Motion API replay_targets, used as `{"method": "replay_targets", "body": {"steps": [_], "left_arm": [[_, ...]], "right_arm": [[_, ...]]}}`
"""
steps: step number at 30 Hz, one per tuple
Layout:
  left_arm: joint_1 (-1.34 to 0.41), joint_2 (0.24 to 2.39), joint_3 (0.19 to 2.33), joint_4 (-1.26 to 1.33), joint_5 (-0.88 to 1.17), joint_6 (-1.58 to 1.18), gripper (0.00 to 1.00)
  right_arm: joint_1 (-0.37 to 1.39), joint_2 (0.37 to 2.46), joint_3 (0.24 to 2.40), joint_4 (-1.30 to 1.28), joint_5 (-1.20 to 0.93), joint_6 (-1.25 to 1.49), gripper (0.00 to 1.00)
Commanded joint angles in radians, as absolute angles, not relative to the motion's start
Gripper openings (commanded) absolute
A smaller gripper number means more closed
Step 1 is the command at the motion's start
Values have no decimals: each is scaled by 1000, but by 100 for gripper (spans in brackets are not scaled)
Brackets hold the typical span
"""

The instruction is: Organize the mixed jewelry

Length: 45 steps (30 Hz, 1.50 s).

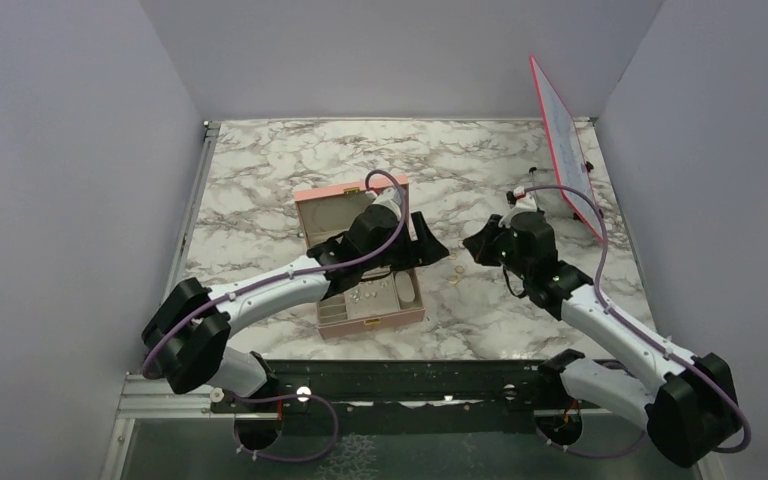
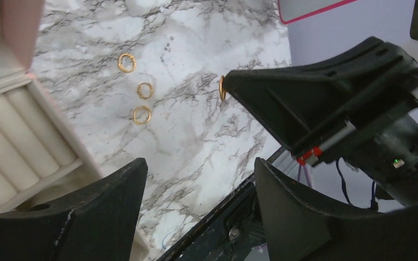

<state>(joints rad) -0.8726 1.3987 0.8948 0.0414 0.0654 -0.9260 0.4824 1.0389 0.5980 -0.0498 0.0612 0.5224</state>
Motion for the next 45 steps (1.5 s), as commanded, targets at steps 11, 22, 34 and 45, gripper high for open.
{"method": "replay_targets", "body": {"steps": [11,22,34,45], "left_arm": [[-876,1511,974,274,134,-1005,46],[-876,1509,964,272,86,-1020,32],[-876,1491,975,244,91,-967,0],[-876,1411,1005,180,122,-949,0]], "right_arm": [[477,879,570,32,-190,547,1],[477,885,560,48,-204,553,1],[478,854,568,33,-155,607,4],[477,656,494,98,-112,699,50]]}}
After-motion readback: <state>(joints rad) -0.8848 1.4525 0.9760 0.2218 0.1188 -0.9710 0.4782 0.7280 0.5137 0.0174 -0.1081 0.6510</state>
